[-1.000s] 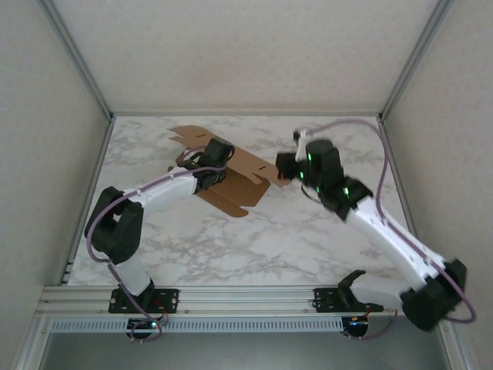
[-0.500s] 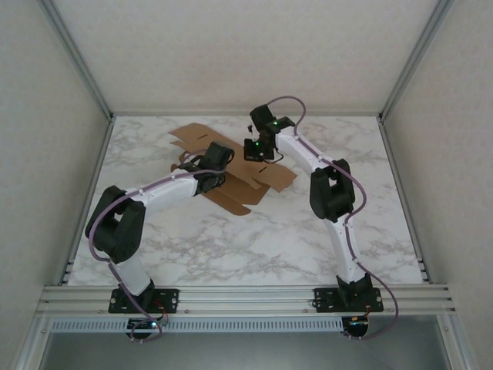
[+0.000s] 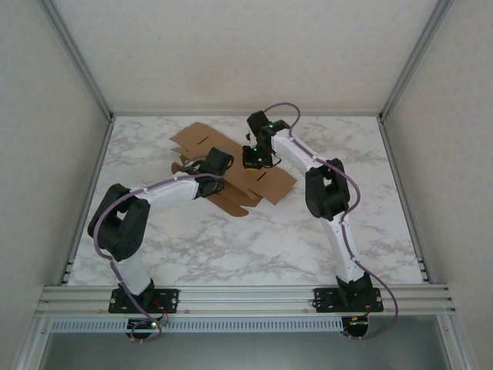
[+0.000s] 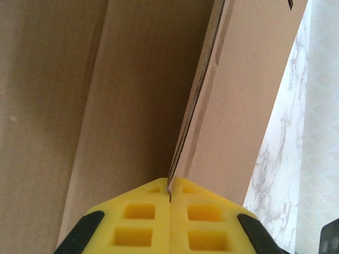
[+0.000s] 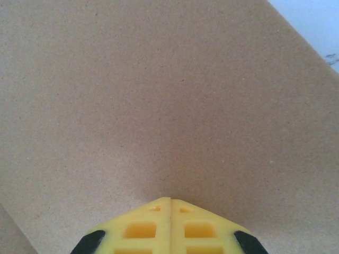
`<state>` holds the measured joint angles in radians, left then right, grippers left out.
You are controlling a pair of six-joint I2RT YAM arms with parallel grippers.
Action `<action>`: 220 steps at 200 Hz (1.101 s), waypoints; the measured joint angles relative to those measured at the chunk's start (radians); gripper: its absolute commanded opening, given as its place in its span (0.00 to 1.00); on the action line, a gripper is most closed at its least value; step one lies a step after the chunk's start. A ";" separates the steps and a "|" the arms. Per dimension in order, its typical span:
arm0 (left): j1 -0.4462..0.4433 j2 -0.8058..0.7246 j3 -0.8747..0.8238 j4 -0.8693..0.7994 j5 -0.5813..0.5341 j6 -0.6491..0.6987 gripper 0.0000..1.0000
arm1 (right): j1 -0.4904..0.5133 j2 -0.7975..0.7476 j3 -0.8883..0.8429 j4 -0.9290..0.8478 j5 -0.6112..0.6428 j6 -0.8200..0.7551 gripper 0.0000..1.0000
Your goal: Fold the paper box
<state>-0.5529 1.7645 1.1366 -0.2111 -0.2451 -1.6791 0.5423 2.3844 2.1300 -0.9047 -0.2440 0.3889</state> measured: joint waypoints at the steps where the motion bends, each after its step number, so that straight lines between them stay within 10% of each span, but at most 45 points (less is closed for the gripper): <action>1: 0.000 0.000 0.000 0.000 0.000 0.000 0.00 | 0.000 0.000 0.000 0.000 0.000 0.000 0.00; 83: -0.002 -0.111 0.015 0.014 0.011 0.073 0.00 | -0.019 -0.175 -0.142 0.010 -0.067 -0.010 0.57; 166: -0.092 -0.273 -0.063 0.159 0.031 0.210 0.00 | -0.099 -0.291 -0.288 0.052 -0.327 -0.009 0.61; 220: -0.122 -0.325 -0.386 0.635 -0.028 0.306 0.00 | -0.101 -0.296 -0.315 0.051 -0.303 -0.014 0.61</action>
<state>-0.6754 1.4391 0.7506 0.4240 -0.2733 -1.3727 0.4416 2.0888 1.8149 -0.8536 -0.5465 0.3744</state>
